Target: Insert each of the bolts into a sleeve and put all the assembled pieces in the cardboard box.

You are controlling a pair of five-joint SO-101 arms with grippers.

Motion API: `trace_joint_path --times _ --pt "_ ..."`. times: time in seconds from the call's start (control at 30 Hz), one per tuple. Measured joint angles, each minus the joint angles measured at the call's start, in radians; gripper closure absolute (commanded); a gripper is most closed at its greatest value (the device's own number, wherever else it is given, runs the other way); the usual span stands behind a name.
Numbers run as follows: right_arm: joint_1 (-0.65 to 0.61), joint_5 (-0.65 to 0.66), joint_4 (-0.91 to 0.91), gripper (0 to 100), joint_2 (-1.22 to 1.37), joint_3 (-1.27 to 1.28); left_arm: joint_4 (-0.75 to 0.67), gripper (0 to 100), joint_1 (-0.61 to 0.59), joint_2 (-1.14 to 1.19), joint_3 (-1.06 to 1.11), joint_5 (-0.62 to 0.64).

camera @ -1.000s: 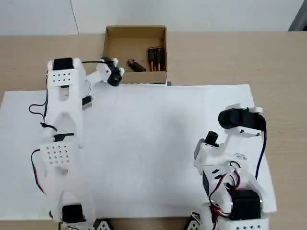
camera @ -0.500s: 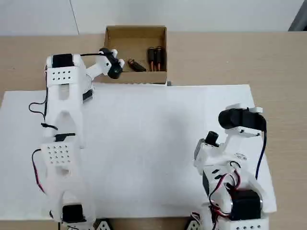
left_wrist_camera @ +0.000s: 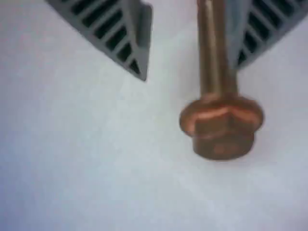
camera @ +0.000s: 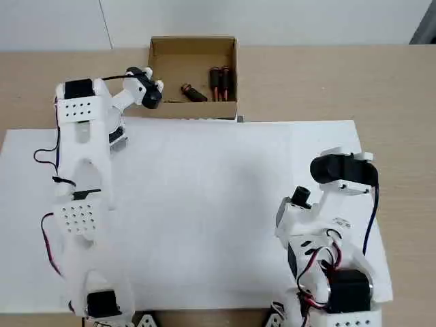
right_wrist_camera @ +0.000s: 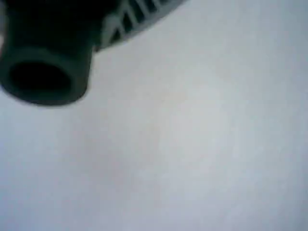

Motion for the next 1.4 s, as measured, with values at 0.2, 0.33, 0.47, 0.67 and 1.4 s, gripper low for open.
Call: trace_joint_path --times 0.2,0.33,0.47,0.67,1.4 --pt "0.002 0.000 0.000 99.5 0.000 0.000 -0.035 93 -0.002 0.046 -0.005 -0.002" --pt "0.000 0.000 0.000 99.5 0.000 0.000 -0.034 98 0.000 0.066 -0.006 0.002" --pt "0.000 0.000 0.000 99.5 0.000 0.000 -0.034 99 0.002 0.072 -0.006 0.002" --pt "0.000 0.000 0.000 99.5 0.000 0.000 -0.028 99 0.002 0.074 -0.026 0.002" --pt "0.000 0.167 0.000 99.5 -0.169 -0.015 0.052 99 0.281 -0.381 0.057 0.404"
